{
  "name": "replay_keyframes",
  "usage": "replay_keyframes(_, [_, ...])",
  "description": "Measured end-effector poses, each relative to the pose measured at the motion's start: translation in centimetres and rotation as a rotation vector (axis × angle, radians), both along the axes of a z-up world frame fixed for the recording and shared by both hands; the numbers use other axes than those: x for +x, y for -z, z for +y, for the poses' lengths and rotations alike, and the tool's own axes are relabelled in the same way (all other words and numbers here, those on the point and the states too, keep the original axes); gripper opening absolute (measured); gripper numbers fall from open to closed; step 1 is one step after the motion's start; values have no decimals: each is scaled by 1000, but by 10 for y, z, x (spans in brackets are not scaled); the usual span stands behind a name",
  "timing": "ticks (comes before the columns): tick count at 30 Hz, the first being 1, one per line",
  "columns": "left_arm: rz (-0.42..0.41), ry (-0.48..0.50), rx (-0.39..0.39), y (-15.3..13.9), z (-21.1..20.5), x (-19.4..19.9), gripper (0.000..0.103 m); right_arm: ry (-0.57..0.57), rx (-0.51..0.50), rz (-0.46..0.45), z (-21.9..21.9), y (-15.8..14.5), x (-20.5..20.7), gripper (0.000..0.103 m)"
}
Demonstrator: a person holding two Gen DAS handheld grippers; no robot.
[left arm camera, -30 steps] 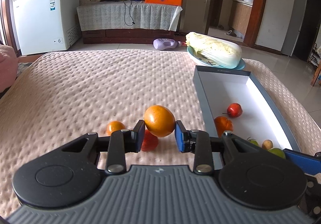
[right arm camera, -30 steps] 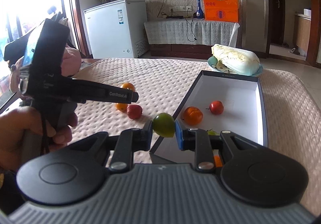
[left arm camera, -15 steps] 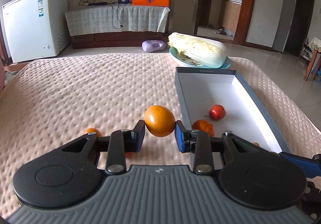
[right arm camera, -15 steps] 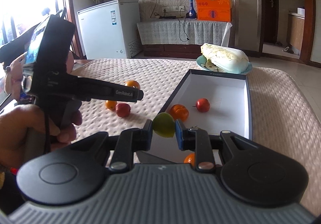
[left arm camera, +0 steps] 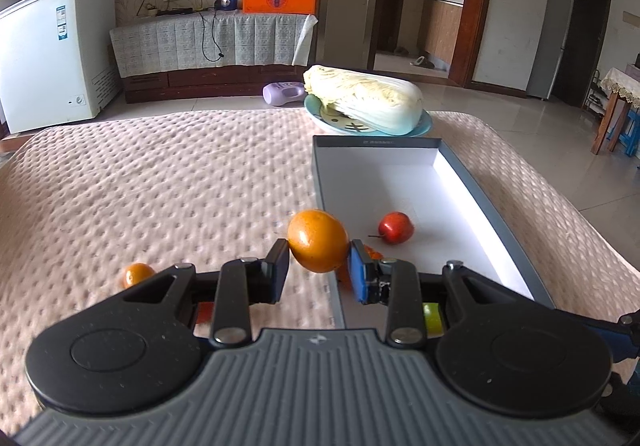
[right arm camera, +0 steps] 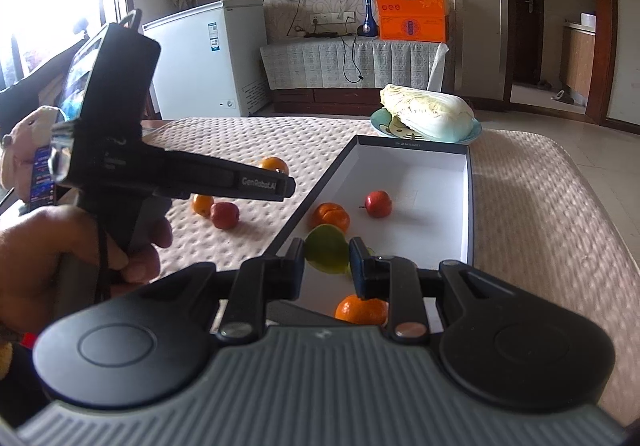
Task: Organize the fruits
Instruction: 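Lower the small orange and green tomato into the grey box, opening both grippers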
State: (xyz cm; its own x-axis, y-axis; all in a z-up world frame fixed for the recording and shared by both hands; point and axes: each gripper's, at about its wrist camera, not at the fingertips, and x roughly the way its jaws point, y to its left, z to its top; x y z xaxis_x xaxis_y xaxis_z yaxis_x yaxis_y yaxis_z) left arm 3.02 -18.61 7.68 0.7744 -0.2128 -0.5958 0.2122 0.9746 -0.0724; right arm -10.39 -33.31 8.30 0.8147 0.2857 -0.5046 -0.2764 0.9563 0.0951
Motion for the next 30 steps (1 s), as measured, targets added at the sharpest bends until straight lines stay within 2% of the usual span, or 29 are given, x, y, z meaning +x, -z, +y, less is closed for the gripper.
replay_keyframes(30, [32,51,-1,19,-45,20,37,33,18,6,-26,0,-5,28])
